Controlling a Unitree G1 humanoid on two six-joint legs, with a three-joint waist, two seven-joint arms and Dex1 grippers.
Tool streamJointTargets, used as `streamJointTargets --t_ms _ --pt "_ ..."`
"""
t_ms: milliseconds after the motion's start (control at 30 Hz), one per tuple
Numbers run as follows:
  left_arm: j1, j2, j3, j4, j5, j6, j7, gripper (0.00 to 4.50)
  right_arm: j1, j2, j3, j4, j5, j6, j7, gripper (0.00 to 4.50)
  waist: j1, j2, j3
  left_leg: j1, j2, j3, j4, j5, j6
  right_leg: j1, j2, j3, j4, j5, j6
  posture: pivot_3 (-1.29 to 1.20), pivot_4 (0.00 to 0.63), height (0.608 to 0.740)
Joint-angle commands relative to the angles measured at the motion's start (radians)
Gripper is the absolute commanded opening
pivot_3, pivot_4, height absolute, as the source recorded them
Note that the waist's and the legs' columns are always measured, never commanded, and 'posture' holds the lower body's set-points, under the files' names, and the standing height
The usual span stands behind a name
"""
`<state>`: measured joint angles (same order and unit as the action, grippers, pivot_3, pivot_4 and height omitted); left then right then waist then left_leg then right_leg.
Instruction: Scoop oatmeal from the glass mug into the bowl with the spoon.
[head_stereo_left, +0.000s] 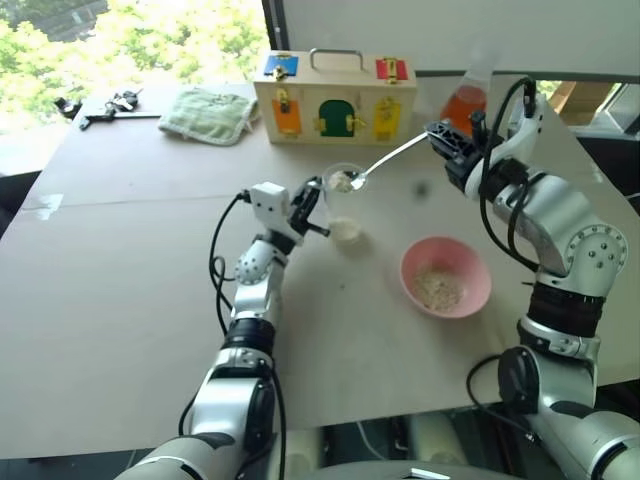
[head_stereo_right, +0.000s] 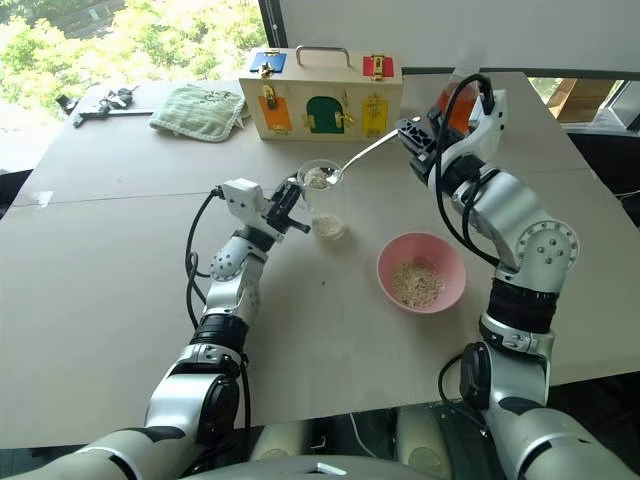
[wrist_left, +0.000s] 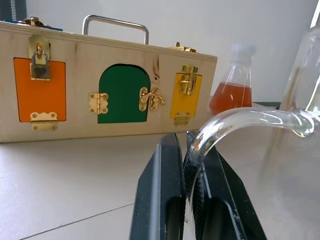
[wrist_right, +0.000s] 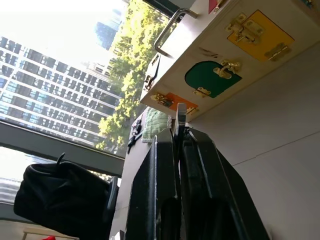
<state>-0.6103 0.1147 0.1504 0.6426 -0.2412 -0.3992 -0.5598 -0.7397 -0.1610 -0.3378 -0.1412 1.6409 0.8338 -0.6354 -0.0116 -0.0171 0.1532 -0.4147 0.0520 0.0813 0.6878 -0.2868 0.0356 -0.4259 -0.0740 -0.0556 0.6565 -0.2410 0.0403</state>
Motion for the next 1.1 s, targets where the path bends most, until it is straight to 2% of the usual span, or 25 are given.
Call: streamJointTargets --t_ms 33,333,600,1100 --pt "-0.030 -0.003 0.009 -0.022 -0.025 -0.039 -0.007 0.05 0.013 0.005 0.002 -0.046 0.046 -0.047 -0.004 0.00 0.000 0.000 0.000 0.000 0.000 0.000 0.000 0.000 0.000 0.000 0.000 0.000 0.000 0.000 0.000 0.00 0.150 0.740" --pt "-0.036 -0.005 0.011 -0.019 -0.030 -0.038 -0.010 0.05 0.037 0.019 0.006 -0.037 0.069 -0.123 0.042 0.00 0.000 0.000 0.000 0.000 0.000 0.000 0.000 0.000 0.000 0.000 0.000 0.000 0.000 0.000 0.000 0.00 0.150 0.740" --pt "-0.041 -0.004 0.019 -0.014 -0.042 -0.036 -0.007 0.05 0.068 -0.001 0.017 -0.042 0.060 -0.138 0.106 0.00 0.000 0.000 0.000 0.000 0.000 0.000 0.000 0.000 0.000 0.000 0.000 0.000 -0.001 0.000 0.000 0.00 0.150 0.740" --pt "-0.053 -0.003 0.012 0.006 -0.045 -0.036 -0.014 0.05 0.100 -0.015 0.043 -0.054 0.083 -0.157 0.139 0.00 0.000 0.000 0.000 0.000 0.000 0.000 0.000 0.000 0.000 0.000 0.000 0.000 -0.001 0.000 0.000 0.00 0.150 0.740"
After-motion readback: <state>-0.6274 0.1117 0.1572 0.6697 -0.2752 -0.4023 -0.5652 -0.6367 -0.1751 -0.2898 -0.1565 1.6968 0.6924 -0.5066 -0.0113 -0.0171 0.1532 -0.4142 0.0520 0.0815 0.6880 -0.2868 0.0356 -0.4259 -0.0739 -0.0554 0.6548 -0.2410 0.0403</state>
